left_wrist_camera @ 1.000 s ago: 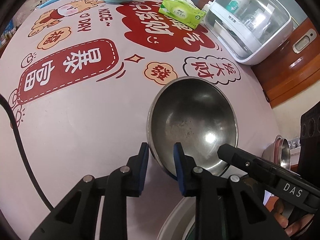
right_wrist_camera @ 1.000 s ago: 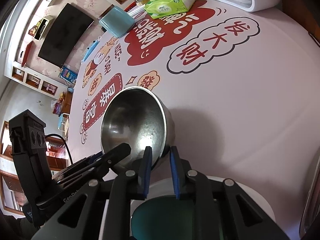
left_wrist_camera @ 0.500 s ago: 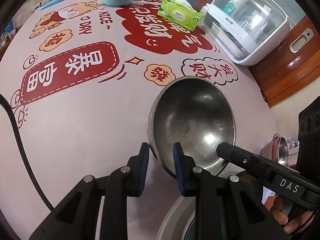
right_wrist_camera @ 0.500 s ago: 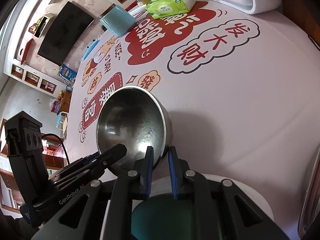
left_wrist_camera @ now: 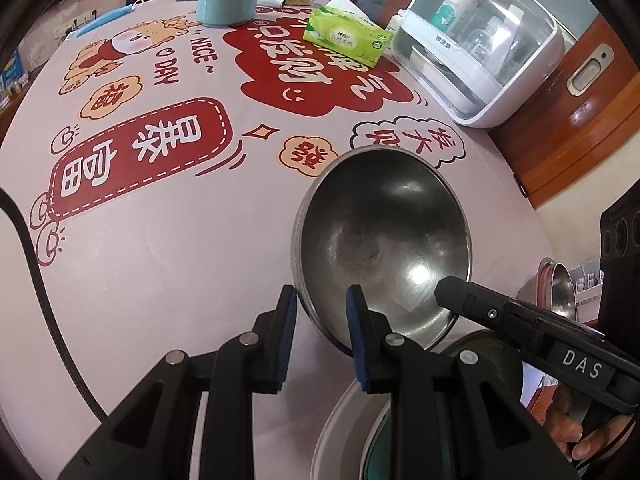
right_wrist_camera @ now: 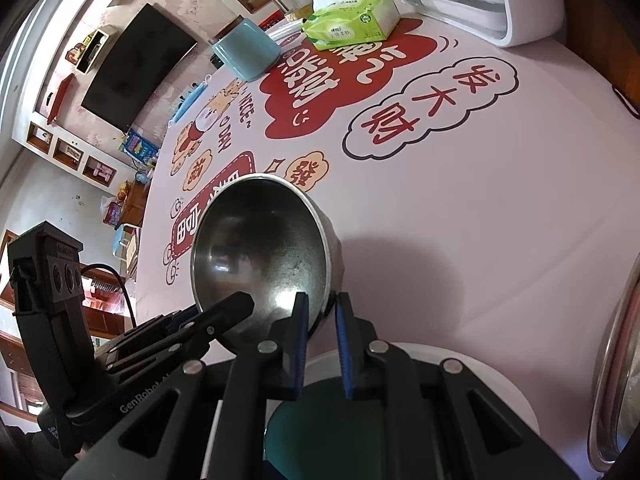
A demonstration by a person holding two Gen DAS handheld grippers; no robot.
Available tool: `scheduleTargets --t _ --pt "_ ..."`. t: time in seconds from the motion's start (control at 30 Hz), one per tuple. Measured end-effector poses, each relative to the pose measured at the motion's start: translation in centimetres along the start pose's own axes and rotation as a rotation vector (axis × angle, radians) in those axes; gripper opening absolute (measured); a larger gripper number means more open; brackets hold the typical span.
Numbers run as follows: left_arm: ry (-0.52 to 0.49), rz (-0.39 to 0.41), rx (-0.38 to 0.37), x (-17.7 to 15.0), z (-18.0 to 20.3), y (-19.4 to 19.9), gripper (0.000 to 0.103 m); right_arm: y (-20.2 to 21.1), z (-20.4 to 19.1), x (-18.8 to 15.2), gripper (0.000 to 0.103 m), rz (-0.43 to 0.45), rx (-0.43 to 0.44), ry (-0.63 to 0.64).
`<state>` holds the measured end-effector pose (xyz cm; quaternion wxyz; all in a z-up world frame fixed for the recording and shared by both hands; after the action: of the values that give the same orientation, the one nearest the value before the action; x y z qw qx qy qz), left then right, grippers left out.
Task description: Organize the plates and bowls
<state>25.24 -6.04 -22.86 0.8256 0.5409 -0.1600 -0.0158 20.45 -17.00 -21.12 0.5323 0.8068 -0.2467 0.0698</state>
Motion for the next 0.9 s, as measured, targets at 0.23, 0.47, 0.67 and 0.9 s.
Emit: scheduleTargets --t 0.23,0.47,0.67,0.9 --pt "-0.029 0.027 0.014 -0.5 0.8 1.1 0.023 1.0 -0.4 -0.1 0.013 0.022 -0.003 0.018" --pt "-0.038 0.067 0.018 -1.5 1.6 3.1 0.023 2.4 -0.6 -0.6 0.012 0.050 0.012 0.036" --pt "-0.069 0.104 0.028 -2.7 3.2 5.1 0.023 4.4 -0.7 -1.3 0.011 0.082 0.015 0.057" --pt "-0.073 0.127 0.032 -4.4 4.7 7.0 0.024 6.7 -0.5 -2.0 0.010 0.115 0.025 0.078"
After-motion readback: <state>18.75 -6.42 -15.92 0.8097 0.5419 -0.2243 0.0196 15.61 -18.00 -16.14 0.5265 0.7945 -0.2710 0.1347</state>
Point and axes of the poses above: each gripper's, at about its wrist camera, not at the fingertips, and y roughly against the way its jaws point, z to its right, x to its top, the point moved 3 cm from there along -y, roughly the way its jaws point, and after that the axes turned 14 degrees about y, right-handed, at the moved point
